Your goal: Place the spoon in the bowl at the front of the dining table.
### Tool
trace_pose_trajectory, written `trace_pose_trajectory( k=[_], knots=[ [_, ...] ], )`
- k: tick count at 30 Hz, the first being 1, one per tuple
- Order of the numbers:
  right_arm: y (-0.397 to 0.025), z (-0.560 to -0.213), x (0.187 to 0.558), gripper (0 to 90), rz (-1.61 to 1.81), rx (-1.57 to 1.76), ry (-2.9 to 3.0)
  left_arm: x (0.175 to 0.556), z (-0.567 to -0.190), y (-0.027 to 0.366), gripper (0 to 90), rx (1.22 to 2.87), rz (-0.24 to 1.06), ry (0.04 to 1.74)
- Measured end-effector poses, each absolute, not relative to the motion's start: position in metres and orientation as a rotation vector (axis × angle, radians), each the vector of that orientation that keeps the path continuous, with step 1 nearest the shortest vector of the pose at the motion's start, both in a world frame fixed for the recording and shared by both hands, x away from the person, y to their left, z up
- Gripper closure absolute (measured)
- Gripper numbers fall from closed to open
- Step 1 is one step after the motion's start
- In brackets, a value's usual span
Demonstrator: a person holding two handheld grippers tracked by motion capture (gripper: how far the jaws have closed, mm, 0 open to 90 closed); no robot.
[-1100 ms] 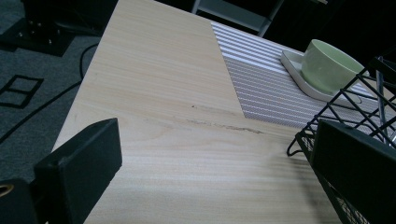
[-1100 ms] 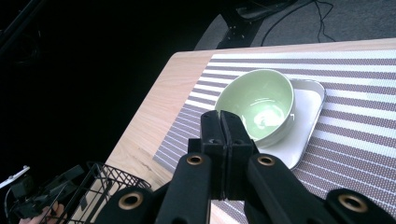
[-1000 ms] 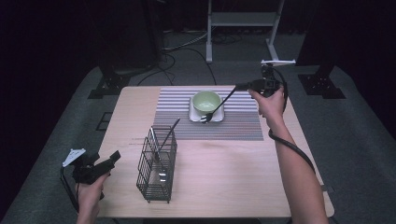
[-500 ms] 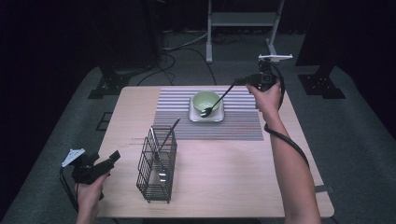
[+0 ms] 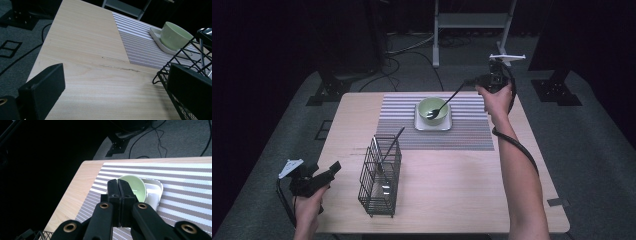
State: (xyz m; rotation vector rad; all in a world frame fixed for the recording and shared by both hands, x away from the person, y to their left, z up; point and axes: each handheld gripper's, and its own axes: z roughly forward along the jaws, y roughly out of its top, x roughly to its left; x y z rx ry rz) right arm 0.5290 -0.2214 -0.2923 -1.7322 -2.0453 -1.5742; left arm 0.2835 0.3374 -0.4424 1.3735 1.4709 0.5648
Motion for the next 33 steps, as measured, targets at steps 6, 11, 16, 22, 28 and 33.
trace_pose_trajectory(
  k=[6, 11, 16, 22, 28, 33],
  knots=[
    [-0.225, -0.291, 0.537, 89.3, -1.579, -1.776, -2.025, 0.283, -0.442, 0.337, 1.0, 1.368, 0.564, 1.472],
    [-0.225, -0.294, 0.542, 89.3, -1.576, -1.802, -2.012, 0.284, -0.442, 0.337, 1.0, 1.371, 0.562, 1.472],
    [-0.224, -0.3, 0.548, 89.3, -1.571, -1.83, -1.992, 0.286, -0.442, 0.337, 1.0, 1.37, 0.559, 1.473],
    [-0.222, -0.309, 0.553, 89.3, -1.57, -1.853, -1.971, 0.289, -0.444, 0.334, 1.0, 1.384, 0.556, 1.469],
    [-0.22, -0.32, 0.555, 89.3, -1.56, -1.884, -1.965, 0.288, -0.443, 0.335, 1.0, 1.38, 0.558, 1.465],
    [-0.217, -0.328, 0.556, 89.2, -1.547, -1.896, -1.968, 0.286, -0.442, 0.34, 1.0, 1.362, 0.565, 1.475]
  ],
)
